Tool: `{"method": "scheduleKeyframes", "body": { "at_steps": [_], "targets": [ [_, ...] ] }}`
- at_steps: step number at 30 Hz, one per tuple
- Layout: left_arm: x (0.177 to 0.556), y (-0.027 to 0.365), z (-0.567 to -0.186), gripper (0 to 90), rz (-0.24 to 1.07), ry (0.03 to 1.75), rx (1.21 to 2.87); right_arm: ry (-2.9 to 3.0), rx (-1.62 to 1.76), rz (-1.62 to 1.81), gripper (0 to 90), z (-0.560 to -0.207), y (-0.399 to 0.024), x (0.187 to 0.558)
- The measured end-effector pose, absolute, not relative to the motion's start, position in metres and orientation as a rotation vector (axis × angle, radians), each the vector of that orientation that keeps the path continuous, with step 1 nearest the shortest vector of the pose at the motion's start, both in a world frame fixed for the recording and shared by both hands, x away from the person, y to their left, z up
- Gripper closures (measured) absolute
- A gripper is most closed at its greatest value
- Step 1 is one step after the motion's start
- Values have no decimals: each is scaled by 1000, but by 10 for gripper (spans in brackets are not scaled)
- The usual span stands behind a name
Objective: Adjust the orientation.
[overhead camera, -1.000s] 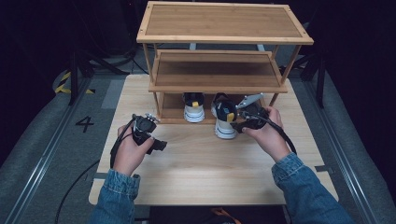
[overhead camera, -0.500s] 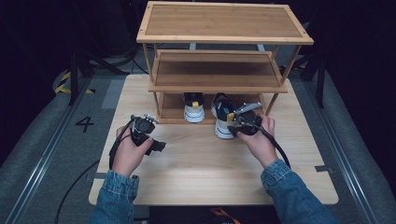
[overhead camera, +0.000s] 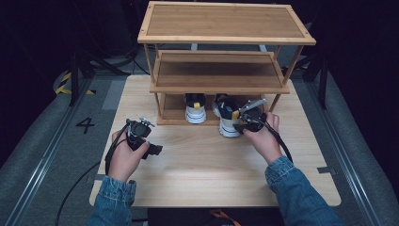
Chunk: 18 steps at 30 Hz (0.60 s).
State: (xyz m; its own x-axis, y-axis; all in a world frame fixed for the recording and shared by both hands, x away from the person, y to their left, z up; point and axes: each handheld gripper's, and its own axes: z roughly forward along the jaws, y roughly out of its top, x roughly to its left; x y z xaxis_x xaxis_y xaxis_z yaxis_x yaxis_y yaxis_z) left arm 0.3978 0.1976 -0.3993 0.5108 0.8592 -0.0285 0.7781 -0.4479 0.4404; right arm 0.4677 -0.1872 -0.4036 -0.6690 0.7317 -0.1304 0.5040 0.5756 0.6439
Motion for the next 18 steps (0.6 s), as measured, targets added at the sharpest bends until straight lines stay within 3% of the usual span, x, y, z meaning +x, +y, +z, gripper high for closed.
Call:
{"method": "scheduleKeyframes", "body": {
  "at_steps": [18],
  "targets": [
    [402,192,-401,173,269,1338,2372,2464,949,815,601,-408,-178,498]
  ]
}}
